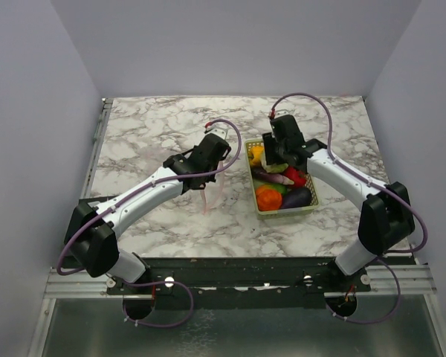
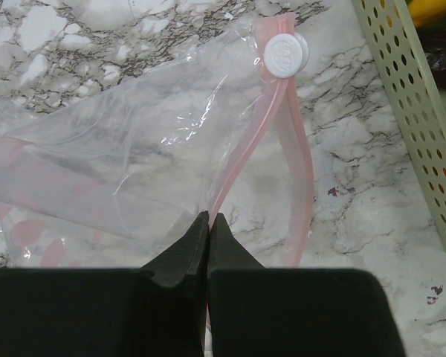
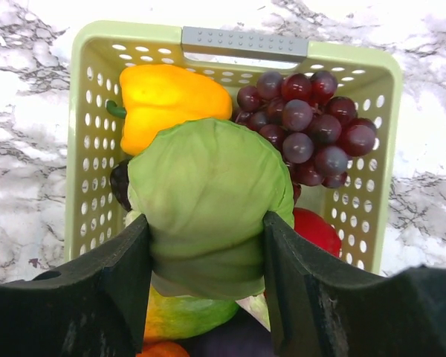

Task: Place the food in the zip-top bag and seal the zipper
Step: Pick up the fake vegetable from the bin, then place the fake vegetable in the zipper food storage bag.

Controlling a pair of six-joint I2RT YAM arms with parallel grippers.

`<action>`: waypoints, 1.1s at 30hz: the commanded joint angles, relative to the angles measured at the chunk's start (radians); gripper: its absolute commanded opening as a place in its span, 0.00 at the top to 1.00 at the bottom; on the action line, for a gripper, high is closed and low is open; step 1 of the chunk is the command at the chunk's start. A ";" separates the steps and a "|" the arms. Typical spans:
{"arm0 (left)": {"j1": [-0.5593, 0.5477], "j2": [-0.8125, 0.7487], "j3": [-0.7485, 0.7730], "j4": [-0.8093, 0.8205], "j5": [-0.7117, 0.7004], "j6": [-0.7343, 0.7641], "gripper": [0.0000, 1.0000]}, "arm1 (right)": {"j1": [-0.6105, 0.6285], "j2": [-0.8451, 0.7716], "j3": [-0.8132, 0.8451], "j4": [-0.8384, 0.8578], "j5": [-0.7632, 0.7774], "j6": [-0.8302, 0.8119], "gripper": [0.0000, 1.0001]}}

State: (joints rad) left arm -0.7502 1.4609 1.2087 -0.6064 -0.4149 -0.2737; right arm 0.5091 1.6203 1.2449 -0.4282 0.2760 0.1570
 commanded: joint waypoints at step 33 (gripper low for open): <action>0.021 -0.067 -0.017 0.040 0.065 0.004 1.00 | 0.105 -0.400 -0.208 0.249 -0.615 0.218 0.55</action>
State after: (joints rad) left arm -0.7338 1.4513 1.2030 -0.5987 -0.3977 -0.2722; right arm 0.5838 1.2083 1.0573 -0.2985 -0.2745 0.2993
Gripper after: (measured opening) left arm 0.005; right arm 0.552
